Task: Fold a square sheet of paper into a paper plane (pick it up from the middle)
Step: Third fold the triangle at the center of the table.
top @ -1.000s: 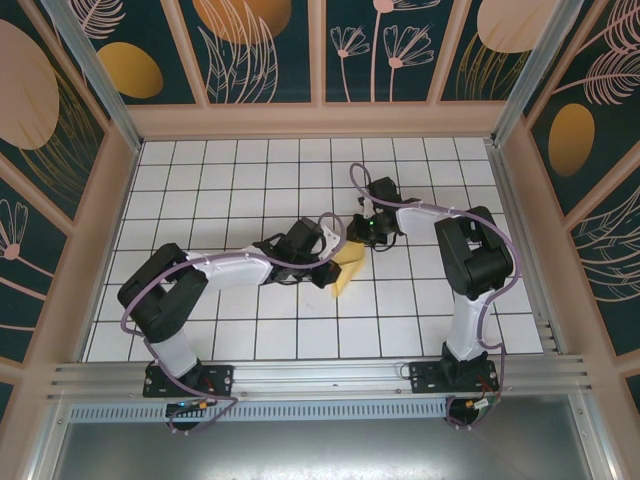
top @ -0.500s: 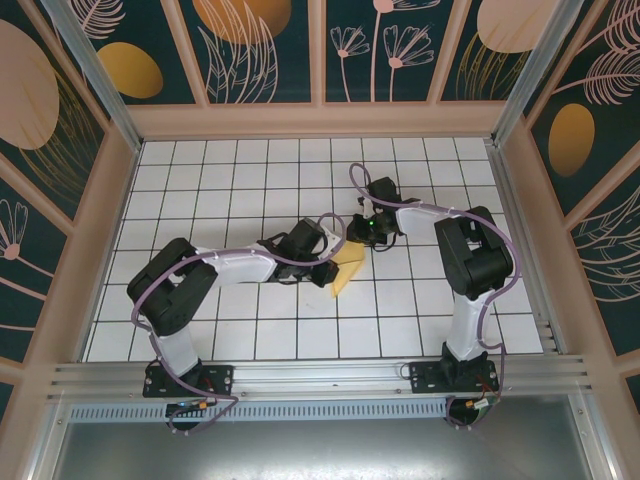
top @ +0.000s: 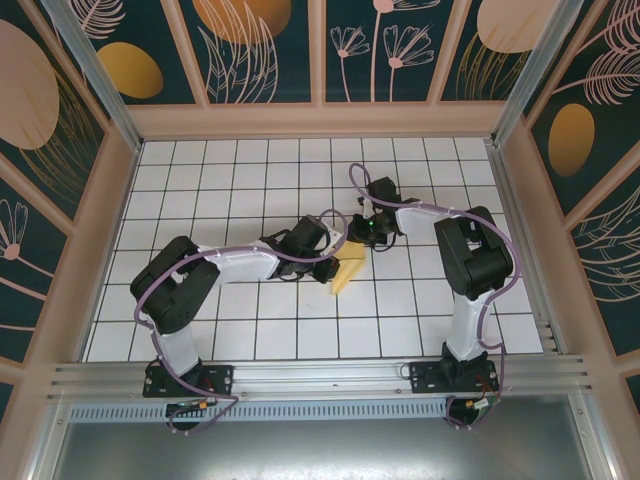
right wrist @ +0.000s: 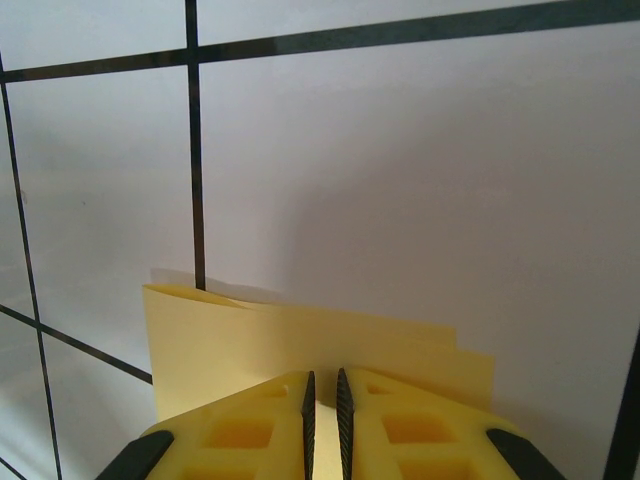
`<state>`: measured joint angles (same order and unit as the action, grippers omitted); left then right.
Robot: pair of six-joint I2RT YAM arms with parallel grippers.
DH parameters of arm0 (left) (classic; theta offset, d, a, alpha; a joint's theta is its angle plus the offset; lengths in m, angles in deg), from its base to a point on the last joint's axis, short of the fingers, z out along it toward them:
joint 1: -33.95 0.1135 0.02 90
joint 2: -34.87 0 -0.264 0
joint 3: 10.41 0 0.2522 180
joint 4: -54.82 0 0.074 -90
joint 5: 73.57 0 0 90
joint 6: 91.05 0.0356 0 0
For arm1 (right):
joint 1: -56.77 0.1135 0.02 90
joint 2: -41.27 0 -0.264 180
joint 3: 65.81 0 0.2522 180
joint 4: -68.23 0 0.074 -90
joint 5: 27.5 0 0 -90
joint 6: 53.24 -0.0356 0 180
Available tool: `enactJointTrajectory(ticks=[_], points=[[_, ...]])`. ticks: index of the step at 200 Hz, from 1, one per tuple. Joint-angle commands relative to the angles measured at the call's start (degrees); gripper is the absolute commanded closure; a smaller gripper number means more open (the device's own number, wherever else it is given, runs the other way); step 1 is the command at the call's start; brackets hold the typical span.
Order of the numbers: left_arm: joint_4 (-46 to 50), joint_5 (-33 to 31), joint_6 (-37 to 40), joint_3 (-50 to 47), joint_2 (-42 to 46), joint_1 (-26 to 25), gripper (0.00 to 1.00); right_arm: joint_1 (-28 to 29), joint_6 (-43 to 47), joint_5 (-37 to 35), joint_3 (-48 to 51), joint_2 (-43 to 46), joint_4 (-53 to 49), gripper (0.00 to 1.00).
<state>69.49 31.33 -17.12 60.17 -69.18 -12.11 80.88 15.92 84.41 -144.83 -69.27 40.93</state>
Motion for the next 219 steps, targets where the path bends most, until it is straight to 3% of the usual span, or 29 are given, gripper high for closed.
enactJointTrajectory(ticks=[1,39,104,219], points=[[1.1,0.1,0.5,0.7,-1.0,0.3,0.97,0.7,1.2,-1.6,-1.1,-0.7,-1.7,0.83],[0.0,2.9,-0.7,0.8,-1.0,0.3,0.96,0.7,1.2,-1.6,-1.1,-0.7,-1.7,0.83],[0.8,-0.8,-1.6,1.1,-2.4,0.3,0.96,0.7,1.2,-1.8,-1.2,-0.7,-1.8,0.83],[0.2,0.3,-2.3,1.1,-3.6,0.3,0.94,0.8,1.1,-1.9,-1.1,-0.9,-1.8,0.83]])
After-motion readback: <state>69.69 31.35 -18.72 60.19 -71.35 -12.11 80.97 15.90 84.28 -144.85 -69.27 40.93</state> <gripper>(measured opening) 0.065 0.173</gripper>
